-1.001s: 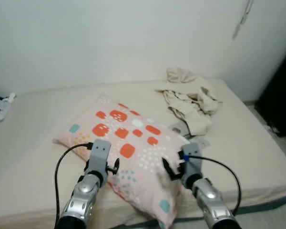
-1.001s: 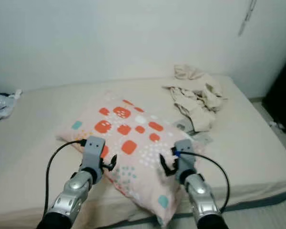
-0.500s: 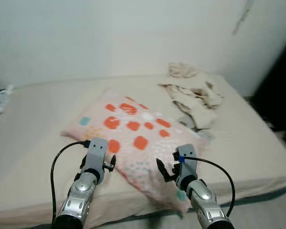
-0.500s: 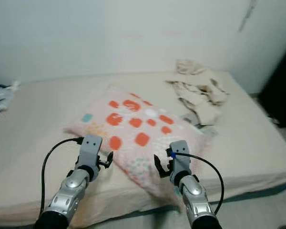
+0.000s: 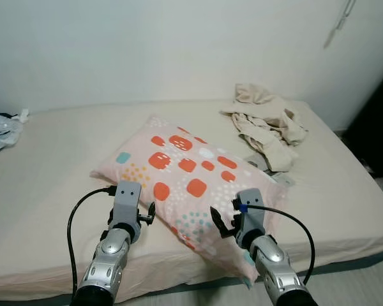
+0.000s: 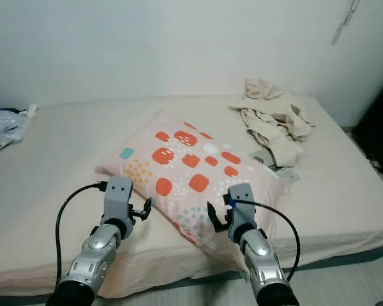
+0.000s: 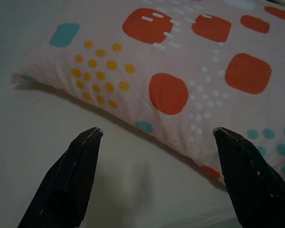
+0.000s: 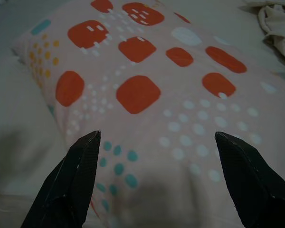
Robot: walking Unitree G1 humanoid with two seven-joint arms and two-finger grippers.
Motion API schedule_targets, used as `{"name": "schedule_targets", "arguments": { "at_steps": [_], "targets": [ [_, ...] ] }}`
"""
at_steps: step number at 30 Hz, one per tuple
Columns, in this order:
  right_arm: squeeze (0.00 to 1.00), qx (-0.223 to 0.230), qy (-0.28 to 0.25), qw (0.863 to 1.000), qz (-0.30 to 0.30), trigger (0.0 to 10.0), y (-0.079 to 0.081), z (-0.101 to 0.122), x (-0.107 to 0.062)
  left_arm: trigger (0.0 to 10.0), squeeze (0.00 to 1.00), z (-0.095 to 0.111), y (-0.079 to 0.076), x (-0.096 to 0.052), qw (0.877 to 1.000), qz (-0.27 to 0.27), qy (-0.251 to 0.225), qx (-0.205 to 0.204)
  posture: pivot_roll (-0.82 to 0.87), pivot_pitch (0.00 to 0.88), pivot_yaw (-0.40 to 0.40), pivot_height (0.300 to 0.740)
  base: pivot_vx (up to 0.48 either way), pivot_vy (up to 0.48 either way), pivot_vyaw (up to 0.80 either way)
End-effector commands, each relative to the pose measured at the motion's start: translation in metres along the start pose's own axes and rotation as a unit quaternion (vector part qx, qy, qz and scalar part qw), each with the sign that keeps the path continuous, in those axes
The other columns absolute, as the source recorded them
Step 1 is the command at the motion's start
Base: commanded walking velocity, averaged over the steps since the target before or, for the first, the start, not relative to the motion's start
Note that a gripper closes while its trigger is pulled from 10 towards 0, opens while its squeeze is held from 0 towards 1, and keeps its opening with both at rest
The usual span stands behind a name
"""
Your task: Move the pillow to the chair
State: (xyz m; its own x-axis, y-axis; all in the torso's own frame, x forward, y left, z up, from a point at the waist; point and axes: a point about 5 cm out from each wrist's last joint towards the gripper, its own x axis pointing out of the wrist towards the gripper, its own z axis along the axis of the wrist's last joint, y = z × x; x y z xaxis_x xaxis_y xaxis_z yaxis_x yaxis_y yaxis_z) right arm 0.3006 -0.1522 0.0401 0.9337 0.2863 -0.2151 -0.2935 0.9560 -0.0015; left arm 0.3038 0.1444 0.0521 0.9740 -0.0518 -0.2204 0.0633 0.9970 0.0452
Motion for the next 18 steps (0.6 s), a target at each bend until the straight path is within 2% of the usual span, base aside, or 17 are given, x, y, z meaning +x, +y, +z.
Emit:
{"name": "schedule_targets", "arguments": {
  "at_steps": [1,2,6,9,13,18],
  "targets": [
    [0.0,0.004,0.0,1.0,-0.002,10.0,0.001,-0.001,0.0,10.0,0.0,-0.006,0.0,-0.001,1.0,-0.002,0.013,-0.008,-0.04,0.095,0.011,0.74,0.0,0.0,0.0],
    [0.0,0.004,-0.001,1.0,-0.002,10.0,0.0,0.0,0.001,10.0,0.0,-0.005,-0.002,-0.001,1.0,-0.009,0.01,-0.01,-0.05,0.093,0.011,0.74,0.0,0.0,0.0],
    [0.0,0.002,-0.003,1.0,-0.001,10.0,0.002,0.001,0.002,10.0,0.0,-0.007,-0.004,-0.001,1.0,-0.013,0.017,0.008,-0.05,0.09,0.013,0.74,0.0,-0.48,0.0],
    [0.0,-0.002,-0.002,1.0,-0.002,10.0,0.002,0.002,0.003,10.0,0.0,-0.012,-0.001,0.001,0.999,0.005,0.041,0.01,-0.06,0.088,0.017,0.74,0.0,0.0,0.0],
    [0.0,-0.017,-0.018,0.999,-0.022,10.0,-0.003,0.009,0.005,10.0,0.0,-0.007,0.002,0.003,1.0,0.011,0.026,0.002,-0.07,0.089,0.026,0.74,0.0,0.0,0.0],
    [0.0,0.0,-0.036,0.999,-0.03,10.0,-0.006,0.019,0.008,10.0,0.0,-0.002,0.003,0.006,1.0,0.022,0.012,-0.001,-0.08,0.091,0.031,0.735,0.0,0.0,0.0]
  ]
}}
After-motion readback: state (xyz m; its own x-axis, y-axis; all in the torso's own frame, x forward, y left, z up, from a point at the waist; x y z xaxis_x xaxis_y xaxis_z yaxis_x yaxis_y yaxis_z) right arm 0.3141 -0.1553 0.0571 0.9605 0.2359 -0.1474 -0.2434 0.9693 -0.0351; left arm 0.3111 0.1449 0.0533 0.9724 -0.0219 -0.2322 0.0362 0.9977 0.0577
